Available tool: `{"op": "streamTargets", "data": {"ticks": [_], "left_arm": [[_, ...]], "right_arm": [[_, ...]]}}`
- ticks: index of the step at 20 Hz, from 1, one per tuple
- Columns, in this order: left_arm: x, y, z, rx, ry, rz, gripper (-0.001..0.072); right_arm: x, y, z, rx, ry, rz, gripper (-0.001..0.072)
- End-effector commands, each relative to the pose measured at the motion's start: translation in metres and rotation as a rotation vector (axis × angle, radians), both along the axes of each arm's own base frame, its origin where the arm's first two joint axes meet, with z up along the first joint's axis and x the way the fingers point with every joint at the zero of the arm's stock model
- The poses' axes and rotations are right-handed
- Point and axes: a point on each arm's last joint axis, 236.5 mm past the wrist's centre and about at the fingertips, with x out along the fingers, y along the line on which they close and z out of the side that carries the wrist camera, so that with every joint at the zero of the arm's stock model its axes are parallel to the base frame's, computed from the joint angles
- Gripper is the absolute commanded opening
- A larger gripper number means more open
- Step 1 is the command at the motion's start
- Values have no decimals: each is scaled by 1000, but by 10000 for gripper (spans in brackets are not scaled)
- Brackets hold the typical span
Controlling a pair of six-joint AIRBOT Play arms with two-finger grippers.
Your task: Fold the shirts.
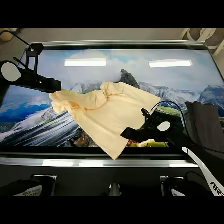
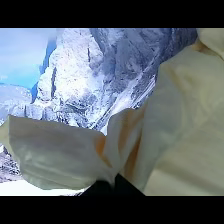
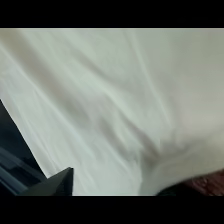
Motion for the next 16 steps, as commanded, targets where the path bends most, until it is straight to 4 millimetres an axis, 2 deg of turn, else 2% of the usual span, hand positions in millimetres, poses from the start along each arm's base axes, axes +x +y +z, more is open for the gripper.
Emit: {"op": "streamTargets", "data": {"ticks": [1,2,3,4,5,6,7,8,9,10,11,12,13,14,15,16], "left_arm": [[0,-1,0,-4,-1,-2,31],[0,-1,1,-5,-2,-2,30],[-2,-1,4,-4,-5,-3,31],[-5,-1,12,-2,-11,-10,31],[-6,-1,32,2,-53,-29,31],[-4,0,68,3,-145,-48,30],[-2,2,114,1,-267,-56,30],[-5,5,178,-15,-435,-46,30],[-16,12,246,-35,-615,-28,30],[-38,26,314,-55,-797,17,30],[-71,51,379,-94,-965,128,30],[-111,82,426,-136,-1093,263,29],[-148,103,451,-167,-1172,351,29],[-181,112,462,-196,-1217,388,29],[-199,111,460,-243,-1220,396,30],[-212,101,453,-309,-1207,368,30]], "right_arm": [[15,9,3,22,-32,-77,197],[22,7,3,6,-78,-64,23],[28,11,14,2,-168,16,18],[34,18,35,10,-266,104,18],[41,24,67,6,-390,217,18],[50,25,105,-38,-530,327,18],[62,16,148,-132,-687,424,18],[77,-3,200,-273,-846,475,18],[94,-38,269,-468,-1003,445,18],[102,-85,354,-671,-1159,319,19],[90,-128,443,-795,-1300,131,19],[54,-166,534,-838,-1459,-83,18],[12,-189,600,-836,-1601,-221,18],[-29,-203,643,-809,-1707,-307,18],[-60,-214,665,-785,-1757,-358,18],[-76,-222,668,-778,-1751,-373,18]]}}
